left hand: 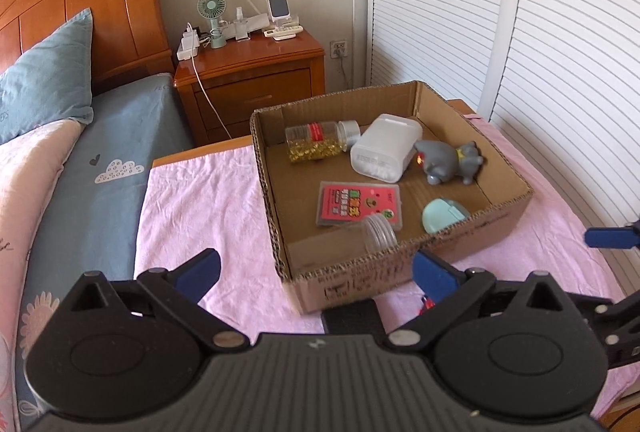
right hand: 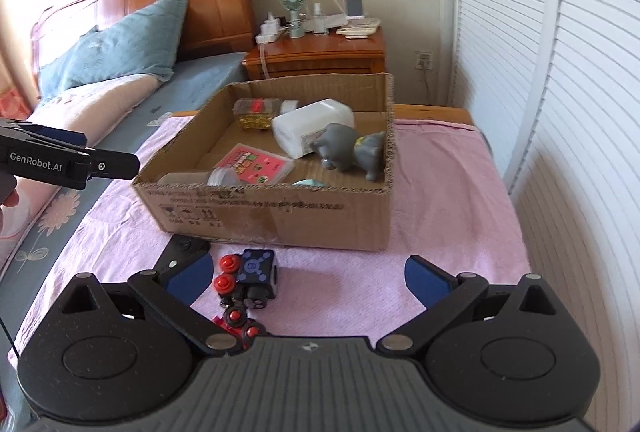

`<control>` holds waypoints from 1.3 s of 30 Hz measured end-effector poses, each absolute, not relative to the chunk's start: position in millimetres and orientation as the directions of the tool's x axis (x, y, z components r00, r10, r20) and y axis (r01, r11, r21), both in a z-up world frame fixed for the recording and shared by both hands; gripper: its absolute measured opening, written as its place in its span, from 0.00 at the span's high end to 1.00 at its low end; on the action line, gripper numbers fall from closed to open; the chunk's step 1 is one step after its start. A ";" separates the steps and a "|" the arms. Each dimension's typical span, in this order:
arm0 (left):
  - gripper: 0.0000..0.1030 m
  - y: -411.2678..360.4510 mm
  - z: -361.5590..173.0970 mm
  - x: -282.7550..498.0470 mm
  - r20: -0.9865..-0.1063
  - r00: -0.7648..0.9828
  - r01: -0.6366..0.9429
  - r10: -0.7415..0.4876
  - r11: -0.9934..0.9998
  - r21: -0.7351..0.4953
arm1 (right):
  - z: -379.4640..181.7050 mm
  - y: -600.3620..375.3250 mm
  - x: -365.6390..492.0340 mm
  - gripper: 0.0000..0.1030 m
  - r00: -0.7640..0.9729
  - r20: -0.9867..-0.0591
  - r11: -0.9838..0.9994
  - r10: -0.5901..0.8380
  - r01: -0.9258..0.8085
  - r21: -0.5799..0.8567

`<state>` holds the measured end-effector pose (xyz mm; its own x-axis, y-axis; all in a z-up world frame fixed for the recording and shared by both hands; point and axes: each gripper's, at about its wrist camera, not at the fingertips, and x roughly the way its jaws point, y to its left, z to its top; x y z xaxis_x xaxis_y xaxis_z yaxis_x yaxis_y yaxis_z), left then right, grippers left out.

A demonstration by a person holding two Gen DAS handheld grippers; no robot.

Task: Organize rigid objects
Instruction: 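Move both grippers toward the red and blue toy train cars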

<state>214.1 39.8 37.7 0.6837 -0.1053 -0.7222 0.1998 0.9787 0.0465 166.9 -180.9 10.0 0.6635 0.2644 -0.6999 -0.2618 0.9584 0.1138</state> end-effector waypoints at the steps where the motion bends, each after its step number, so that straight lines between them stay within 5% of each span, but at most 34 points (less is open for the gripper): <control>1: 0.01 40.4 35.4 209.8 -0.722 0.683 0.201 -0.111 0.979 0.039 | 4.3 -179.8 165.4 0.00 0.651 -0.708 0.954 0.274 -0.279 0.113; 17: 0.01 47.1 -3.8 173.3 -0.744 0.657 0.228 -0.123 0.973 0.041 | -45.5 -132.3 148.2 0.00 0.561 -0.786 0.918 0.258 -0.397 0.018; 39: 0.01 26.7 -16.3 183.8 -0.754 0.629 0.325 -0.188 0.945 0.035 | -71.4 -152.6 155.6 0.00 0.587 -0.804 0.968 0.099 -0.245 -0.060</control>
